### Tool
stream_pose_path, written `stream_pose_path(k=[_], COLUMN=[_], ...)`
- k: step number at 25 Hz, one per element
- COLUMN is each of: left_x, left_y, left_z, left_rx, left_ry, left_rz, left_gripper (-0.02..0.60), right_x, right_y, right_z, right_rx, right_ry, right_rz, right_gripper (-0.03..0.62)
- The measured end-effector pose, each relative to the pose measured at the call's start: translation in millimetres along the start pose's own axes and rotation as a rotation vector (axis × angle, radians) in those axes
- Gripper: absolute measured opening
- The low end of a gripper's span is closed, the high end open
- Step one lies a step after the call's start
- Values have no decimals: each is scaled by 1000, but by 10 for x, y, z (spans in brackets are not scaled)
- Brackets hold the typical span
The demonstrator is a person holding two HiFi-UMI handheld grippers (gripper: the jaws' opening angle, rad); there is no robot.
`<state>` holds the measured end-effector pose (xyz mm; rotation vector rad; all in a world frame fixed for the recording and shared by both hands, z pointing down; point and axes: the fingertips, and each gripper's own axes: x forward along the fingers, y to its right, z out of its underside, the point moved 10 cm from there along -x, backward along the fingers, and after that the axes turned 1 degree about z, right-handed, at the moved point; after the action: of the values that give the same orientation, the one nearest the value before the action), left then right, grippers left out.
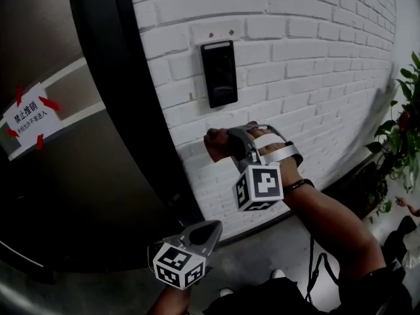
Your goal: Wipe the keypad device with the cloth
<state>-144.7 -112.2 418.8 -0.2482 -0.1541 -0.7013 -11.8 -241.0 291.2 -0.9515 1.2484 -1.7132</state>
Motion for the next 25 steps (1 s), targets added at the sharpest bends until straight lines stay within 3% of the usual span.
stream_pose_path(k=[8, 14, 16, 22, 25], left_x=[-35, -112, -124, -100, -71], left_y=[76, 457, 630, 1358, 1766], left_z=[206, 355, 409, 695, 881], left_rx=[60, 40, 28, -90, -133], left_ry=[-24, 3, 15, 30, 5], left_rz=[10, -64, -101, -231, -312], left_gripper=[17, 17, 17, 17, 17], right_x=[-803, -1464, -1717, -2536, -2845], right_y=[-766, -1208, -1360, -1657, -1648], right_z=[288, 931, 1128, 1699, 1968], right_rx=[371, 946, 1076, 1304, 1359], right_ry=[24, 139, 159, 172, 205], right_rz=[-197, -412, -444, -544, -610], right_gripper=[52, 53, 52, 53, 53])
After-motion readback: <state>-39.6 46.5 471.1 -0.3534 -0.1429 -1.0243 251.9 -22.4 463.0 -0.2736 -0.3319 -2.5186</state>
